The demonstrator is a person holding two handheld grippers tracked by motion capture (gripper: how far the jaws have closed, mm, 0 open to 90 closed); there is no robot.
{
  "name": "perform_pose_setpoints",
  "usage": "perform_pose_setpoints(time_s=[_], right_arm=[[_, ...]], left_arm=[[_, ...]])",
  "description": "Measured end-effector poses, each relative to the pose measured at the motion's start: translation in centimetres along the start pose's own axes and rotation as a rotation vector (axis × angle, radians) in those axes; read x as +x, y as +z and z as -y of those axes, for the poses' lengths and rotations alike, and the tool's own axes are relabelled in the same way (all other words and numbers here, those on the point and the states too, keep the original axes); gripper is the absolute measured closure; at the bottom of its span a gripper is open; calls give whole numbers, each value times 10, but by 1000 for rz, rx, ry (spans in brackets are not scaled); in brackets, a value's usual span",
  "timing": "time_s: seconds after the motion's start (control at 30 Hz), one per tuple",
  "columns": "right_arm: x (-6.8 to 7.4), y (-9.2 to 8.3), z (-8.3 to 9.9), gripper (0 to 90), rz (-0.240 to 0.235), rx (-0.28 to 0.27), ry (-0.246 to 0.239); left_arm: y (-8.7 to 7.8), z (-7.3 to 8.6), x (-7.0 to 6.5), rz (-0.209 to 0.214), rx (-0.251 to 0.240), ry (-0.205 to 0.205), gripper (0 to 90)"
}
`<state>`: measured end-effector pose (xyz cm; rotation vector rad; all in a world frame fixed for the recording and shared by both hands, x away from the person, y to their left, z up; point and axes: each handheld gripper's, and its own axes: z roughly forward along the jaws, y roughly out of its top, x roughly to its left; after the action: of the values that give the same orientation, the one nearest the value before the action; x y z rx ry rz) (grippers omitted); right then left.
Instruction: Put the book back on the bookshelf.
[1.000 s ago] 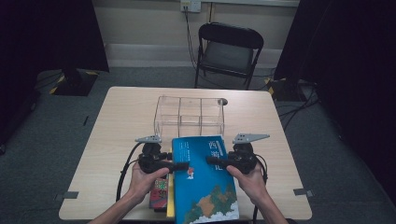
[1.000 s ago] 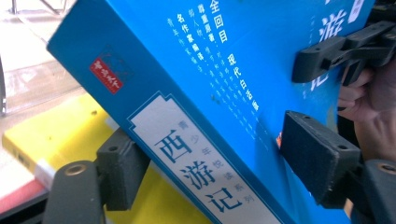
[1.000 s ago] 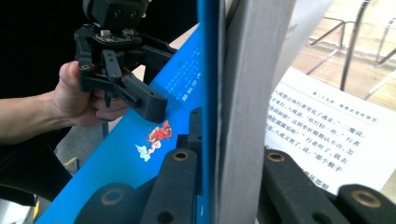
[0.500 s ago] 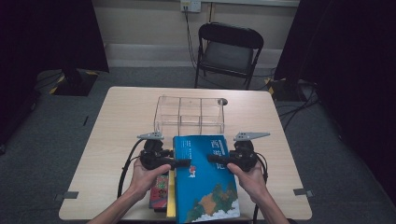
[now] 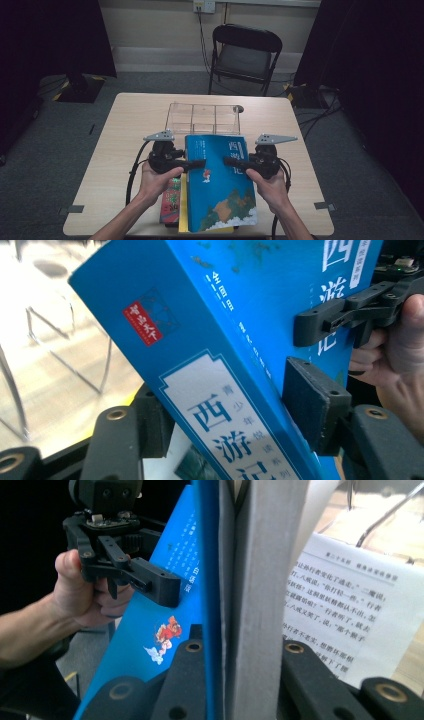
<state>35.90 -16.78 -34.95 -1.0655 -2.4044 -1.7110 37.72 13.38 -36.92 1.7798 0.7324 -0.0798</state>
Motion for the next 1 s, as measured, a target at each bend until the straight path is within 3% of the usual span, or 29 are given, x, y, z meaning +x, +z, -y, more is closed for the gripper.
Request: perform_pose_setpoints(time_s=[0.13,0.2,0.23,0.3,0.4,0.53,0.67,0.73,0.8,0.83,0.87,0.9,1.0], right_arm=[[6,-2,-15,824,-7,-55,-26],[7,-3,-18,824,-12,-75,-34],[8,-3,-21,824,-15,-94,-44],[10,-4,-28,824,-21,-143,-66],[13,-3,-29,823,-35,-156,-94],[11,-2,-26,822,-49,-142,-102],[11,-2,-27,823,-41,-141,-95],[11,2,-31,824,-21,-141,-98],[11,3,-36,824,-23,-152,-103],[12,4,-39,823,-18,-159,-108],[12,4,-39,823,-18,-159,-108],[13,5,-44,821,-15,-168,-126],[16,8,-43,815,-29,-166,-158]], left_arm=[[-10,-17,-3,-19,-83,24,476],[-12,-20,-5,-29,-103,47,500],[-15,-25,-8,-45,-125,84,500],[-21,-33,-10,-48,-161,101,538],[-27,-31,-11,-29,-169,111,558],[-28,-29,-18,-42,-174,135,563],[-25,-33,-18,-44,-177,125,573],[-25,-38,-15,-49,-201,116,582],[-27,-42,-20,-89,-232,157,587],[-29,-47,-23,-99,-222,188,590],[-29,-47,-23,-99,-222,188,593],[-33,-51,-28,-121,-222,248,595],[-37,-47,-29,-110,-202,266,601]])
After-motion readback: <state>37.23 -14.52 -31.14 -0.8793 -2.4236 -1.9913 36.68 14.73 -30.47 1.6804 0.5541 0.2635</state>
